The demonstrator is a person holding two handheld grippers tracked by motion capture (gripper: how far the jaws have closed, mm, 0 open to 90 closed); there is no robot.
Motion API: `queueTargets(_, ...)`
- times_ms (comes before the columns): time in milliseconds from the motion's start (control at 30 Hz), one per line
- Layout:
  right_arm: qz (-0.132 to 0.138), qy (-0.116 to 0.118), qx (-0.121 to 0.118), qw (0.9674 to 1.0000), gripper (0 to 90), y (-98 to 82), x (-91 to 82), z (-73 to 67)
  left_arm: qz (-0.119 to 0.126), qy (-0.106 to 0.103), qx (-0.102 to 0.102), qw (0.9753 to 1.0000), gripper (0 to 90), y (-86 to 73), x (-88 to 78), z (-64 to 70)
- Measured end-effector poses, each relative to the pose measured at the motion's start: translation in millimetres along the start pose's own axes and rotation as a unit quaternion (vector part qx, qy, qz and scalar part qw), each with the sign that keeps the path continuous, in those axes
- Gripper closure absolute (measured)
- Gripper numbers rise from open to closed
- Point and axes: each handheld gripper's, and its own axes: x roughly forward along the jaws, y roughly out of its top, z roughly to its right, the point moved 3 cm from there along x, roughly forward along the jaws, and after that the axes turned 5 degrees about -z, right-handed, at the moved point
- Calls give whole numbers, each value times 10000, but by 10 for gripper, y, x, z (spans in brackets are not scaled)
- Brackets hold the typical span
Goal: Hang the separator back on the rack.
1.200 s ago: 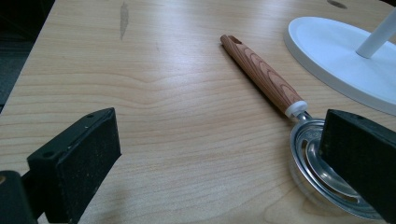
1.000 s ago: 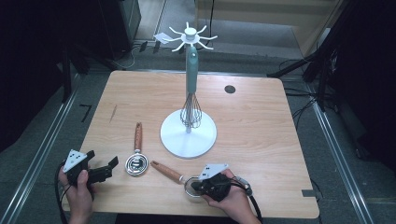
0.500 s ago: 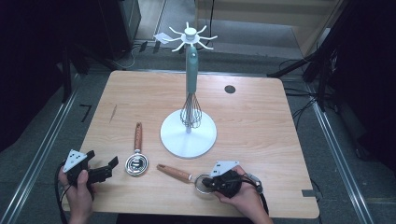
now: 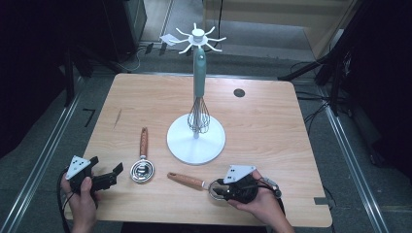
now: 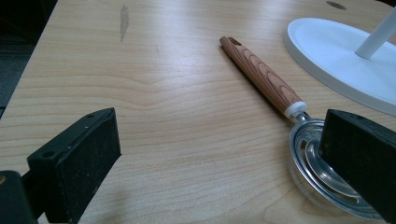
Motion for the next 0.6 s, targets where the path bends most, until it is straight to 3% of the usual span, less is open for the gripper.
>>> queueTargets(300,-189,-73,-119,9997,628,241,-26,77,13,-15,-8,10000,0,-2,-6,-5)
queueTargets(600,-556,229,-167,9980,660,530,78,49,20,-29,5,10000,0,-4,-9,0)
